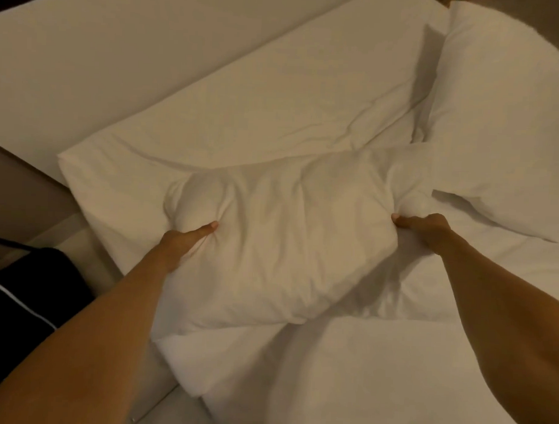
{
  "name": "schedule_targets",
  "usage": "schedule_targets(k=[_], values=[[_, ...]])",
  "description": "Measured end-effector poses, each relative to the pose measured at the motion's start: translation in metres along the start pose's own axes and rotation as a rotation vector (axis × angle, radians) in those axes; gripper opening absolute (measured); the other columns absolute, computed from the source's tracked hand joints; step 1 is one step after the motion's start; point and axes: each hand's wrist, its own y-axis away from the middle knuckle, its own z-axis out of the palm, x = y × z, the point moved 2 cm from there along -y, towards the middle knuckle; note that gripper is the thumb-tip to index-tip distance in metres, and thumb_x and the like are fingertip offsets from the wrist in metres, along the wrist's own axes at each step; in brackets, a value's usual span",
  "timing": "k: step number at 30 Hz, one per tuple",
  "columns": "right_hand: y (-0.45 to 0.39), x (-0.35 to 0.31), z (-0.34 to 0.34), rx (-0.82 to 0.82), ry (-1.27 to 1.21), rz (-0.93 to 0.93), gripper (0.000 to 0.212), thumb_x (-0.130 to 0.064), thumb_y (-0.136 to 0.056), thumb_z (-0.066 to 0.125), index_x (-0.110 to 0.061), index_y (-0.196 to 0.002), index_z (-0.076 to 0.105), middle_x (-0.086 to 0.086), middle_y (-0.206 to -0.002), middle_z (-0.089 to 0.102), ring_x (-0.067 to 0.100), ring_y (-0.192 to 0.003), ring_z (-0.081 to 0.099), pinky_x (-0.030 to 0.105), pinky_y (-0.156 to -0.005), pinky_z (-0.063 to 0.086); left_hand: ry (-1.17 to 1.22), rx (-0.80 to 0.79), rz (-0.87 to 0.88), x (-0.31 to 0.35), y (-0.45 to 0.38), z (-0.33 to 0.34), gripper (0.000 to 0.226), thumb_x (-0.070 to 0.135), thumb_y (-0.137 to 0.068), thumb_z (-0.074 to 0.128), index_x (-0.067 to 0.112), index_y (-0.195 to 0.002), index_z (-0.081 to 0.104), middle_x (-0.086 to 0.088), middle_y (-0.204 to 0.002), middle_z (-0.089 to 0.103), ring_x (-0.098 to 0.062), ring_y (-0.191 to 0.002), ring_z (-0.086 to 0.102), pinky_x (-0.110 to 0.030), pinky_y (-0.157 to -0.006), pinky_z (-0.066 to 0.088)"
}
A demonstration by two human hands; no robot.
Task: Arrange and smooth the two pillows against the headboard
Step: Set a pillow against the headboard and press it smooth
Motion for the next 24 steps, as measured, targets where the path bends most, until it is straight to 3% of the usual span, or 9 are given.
schedule_targets(k=[4, 7, 11, 14, 19, 24], values=[[0.018, -0.009, -0.008, 0.064, 0.009, -0.019, 0.084, -0.041, -0.074, 0.079, 0.006, -0.134, 0.043, 0.021, -0.135, 0.052, 0.041, -0.123, 0.051, 0.046, -0.102, 0.044, 0.130, -0.078, 0.011, 0.007, 0.022, -0.004, 0.104, 0.050, -0.065, 0.083, 0.001, -0.145, 0.037, -0.016, -0.141, 0.051, -0.031, -0.123, 0.054, -0.037, -0.101, 0.045], [0.040, -0.022, -0.014, 0.146, 0.025, -0.065, 0.073, -0.042, -0.076, 0.075, 0.002, -0.129, 0.051, 0.021, -0.130, 0.058, 0.041, -0.121, 0.053, 0.050, -0.105, 0.042, 0.222, -0.058, 0.075, 0.008, 0.043, -0.013, 0.094, 0.041, -0.070, 0.083, 0.003, -0.144, 0.040, -0.014, -0.142, 0.051, -0.029, -0.126, 0.052, -0.037, -0.107, 0.042], [0.069, -0.060, -0.019, 0.130, 0.059, -0.173, 0.066, -0.042, -0.081, 0.070, 0.003, -0.127, 0.054, 0.026, -0.128, 0.059, 0.045, -0.120, 0.053, 0.049, -0.103, 0.043, 0.329, -0.035, 0.140, 0.011, 0.081, -0.031, 0.105, 0.045, -0.060, 0.087, 0.008, -0.146, 0.040, -0.010, -0.144, 0.051, -0.027, -0.127, 0.052, -0.041, -0.110, 0.040], [0.092, -0.100, -0.024, 0.128, 0.030, -0.229, 0.060, -0.038, -0.082, 0.070, 0.002, -0.124, 0.057, 0.026, -0.125, 0.060, 0.045, -0.117, 0.054, 0.048, -0.102, 0.044, 0.381, -0.012, 0.155, 0.014, 0.102, -0.054, 0.099, 0.040, -0.068, 0.085, 0.008, -0.147, 0.036, -0.010, -0.145, 0.049, -0.028, -0.128, 0.050, -0.039, -0.110, 0.039], [0.125, -0.174, -0.019, 0.132, 0.024, -0.374, 0.058, -0.036, -0.082, 0.070, 0.003, -0.123, 0.058, 0.027, -0.123, 0.061, 0.046, -0.115, 0.056, 0.047, -0.100, 0.046, 0.492, 0.000, 0.190, 0.022, 0.095, -0.107, 0.140, 0.060, -0.026, 0.090, 0.010, -0.147, 0.039, -0.009, -0.141, 0.053, -0.028, -0.123, 0.054, -0.043, -0.109, 0.041], [0.152, -0.247, 0.002, 0.131, 0.029, -0.454, 0.057, -0.037, -0.085, 0.066, 0.002, -0.125, 0.056, 0.027, -0.125, 0.060, 0.046, -0.116, 0.055, 0.048, -0.101, 0.046, 0.608, 0.060, 0.241, 0.038, 0.068, -0.155, 0.139, 0.054, -0.024, 0.093, 0.009, -0.145, 0.041, -0.010, -0.138, 0.056, -0.028, -0.121, 0.056, -0.046, -0.107, 0.044]])
